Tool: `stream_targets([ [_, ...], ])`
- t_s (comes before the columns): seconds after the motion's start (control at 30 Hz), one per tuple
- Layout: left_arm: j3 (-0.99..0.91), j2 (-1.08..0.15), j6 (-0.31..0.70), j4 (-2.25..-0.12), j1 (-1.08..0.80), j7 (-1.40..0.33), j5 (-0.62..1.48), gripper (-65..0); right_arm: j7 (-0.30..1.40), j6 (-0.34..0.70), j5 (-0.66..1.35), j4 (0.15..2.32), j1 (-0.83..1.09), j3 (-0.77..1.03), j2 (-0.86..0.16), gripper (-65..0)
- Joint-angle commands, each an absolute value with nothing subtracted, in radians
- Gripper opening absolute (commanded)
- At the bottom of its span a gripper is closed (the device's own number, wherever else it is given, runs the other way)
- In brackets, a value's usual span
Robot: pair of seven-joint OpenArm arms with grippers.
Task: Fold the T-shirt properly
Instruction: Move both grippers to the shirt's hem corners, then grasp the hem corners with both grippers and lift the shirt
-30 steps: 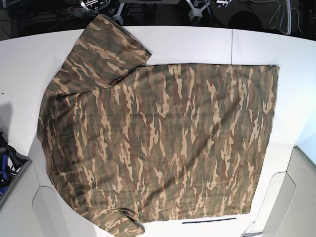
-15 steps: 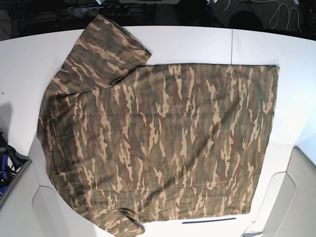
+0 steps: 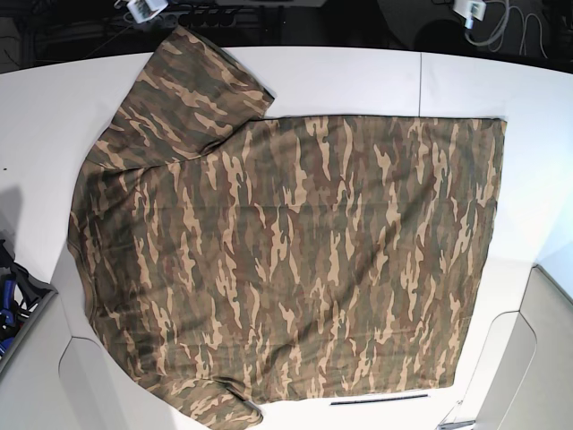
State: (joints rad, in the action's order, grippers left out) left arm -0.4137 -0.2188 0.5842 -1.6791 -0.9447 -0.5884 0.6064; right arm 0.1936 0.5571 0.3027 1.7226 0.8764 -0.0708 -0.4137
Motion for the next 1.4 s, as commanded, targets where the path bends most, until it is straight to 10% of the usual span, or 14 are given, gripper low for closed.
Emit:
stream_targets([
  [0.0,-0.451,-0.225,0.592,-1.737,-0.971,-0.591,0.629,-46.8,0.206,0.574,0.351,1.774,0.890,-0.048,-0.421,-65.0],
  [0.23,-0.634,-0.247,0.595,-1.960,-0.978,-0.609,0.736,-35.6,0.383,0.569,0.596,1.957,0.859,0.116,-0.409,-63.3],
  [0.47,-0.700,-0.309,0.590,-2.009,-0.920,-0.589,0.789,-33.1,0.642,0.414,0.699,1.953,0.719,0.281,-0.379,-32.8],
  [0.67,-0.700,-0.348,0.531,-1.993,-0.847,-0.596,0.789,-18.3,0.711,0.367,0.699,1.937,0.657,0.390,-0.379,-32.6],
  [1.37,-0.534,-0.516,0.542,-1.467,-0.448,-0.631,0.867,-18.3,0.742,0.435,0.767,1.717,0.560,0.355,-0.305,-26.2],
])
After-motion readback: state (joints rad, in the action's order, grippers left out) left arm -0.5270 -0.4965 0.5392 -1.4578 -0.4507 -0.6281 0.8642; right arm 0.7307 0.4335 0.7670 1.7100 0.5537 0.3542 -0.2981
